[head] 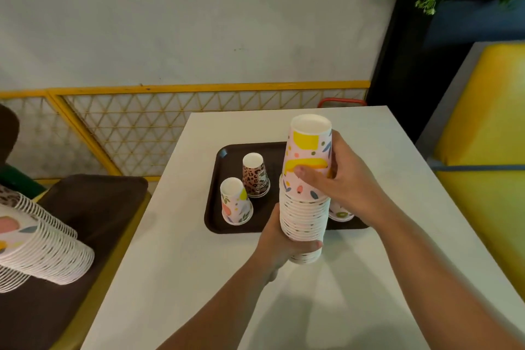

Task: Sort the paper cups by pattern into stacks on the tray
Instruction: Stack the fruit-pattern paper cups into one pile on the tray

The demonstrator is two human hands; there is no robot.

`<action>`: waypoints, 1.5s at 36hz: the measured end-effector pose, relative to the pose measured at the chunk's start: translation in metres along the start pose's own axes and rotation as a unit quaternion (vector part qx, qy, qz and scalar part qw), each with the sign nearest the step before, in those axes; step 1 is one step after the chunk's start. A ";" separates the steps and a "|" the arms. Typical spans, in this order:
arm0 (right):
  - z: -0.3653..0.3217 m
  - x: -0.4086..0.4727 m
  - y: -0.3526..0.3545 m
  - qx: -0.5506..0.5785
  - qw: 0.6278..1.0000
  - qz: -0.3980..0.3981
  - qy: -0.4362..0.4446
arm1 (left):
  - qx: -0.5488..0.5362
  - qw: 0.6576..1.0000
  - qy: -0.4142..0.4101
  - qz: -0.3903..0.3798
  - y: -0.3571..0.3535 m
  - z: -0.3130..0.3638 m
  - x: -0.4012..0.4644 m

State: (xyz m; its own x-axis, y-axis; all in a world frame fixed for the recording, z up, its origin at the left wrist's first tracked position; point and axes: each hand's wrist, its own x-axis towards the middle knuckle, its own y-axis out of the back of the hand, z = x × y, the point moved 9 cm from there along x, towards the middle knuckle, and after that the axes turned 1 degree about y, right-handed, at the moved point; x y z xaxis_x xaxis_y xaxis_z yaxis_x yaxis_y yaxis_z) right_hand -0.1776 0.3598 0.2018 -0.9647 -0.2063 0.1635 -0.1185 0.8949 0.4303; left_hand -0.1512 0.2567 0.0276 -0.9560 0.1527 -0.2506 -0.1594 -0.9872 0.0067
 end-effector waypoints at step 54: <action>0.025 0.009 0.039 0.012 0.998 0.031 0.044 | 0.033 0.999 0.000 0.034 -0.027 -0.017 0.016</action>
State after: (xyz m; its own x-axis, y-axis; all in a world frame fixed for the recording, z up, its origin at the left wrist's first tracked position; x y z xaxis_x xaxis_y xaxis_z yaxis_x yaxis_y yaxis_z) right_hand -0.1964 0.4024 0.1977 -0.9463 -0.1827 0.2668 -0.0656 0.9164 0.3948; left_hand -0.1584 0.2848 0.0073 -0.9652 0.0863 -0.2468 -0.1110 -0.9899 0.0877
